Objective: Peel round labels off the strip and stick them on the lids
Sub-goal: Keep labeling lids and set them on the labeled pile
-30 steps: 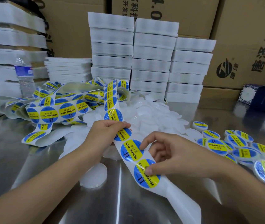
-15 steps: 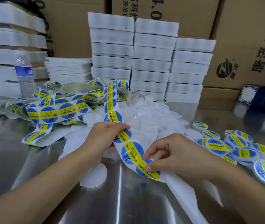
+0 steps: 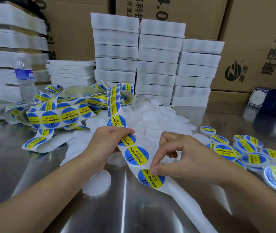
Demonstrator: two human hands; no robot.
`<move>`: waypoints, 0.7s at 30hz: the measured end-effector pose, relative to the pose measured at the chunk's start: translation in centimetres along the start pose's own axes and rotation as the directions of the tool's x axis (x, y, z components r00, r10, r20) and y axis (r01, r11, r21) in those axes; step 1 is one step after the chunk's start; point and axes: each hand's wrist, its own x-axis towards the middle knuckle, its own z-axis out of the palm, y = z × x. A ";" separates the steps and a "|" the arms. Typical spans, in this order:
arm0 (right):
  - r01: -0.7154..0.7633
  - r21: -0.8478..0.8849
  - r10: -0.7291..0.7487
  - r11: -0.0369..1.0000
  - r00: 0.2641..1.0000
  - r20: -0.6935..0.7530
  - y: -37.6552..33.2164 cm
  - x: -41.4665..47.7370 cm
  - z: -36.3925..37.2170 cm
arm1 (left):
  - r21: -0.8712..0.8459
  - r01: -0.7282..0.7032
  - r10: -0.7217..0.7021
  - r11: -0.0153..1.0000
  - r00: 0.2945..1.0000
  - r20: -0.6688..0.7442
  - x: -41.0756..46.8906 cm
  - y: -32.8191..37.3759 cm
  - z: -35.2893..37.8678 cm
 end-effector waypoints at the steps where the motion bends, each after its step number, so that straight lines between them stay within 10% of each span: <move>1: 0.010 0.011 -0.011 1.000 0.999 0.034 -0.1 -0.1 -0.1 | 0.012 0.002 -0.002 1.000 1.000 0.004 0.0 -0.1 0.0; 11: -0.111 0.354 -0.101 0.929 0.843 0.529 0.6 -0.8 -2.7 | 0.099 -0.025 0.020 0.995 0.998 0.057 0.2 -0.5 -0.1; 16: -0.118 0.539 0.071 0.834 0.992 0.106 1.9 -0.1 -3.8 | 0.090 -0.062 0.054 0.994 0.995 0.082 0.0 -0.2 -0.1; 21: -0.318 0.206 0.377 0.925 0.827 -0.416 4.2 1.0 -4.3 | 0.130 -0.157 0.138 0.979 0.980 0.146 -0.5 0.0 0.1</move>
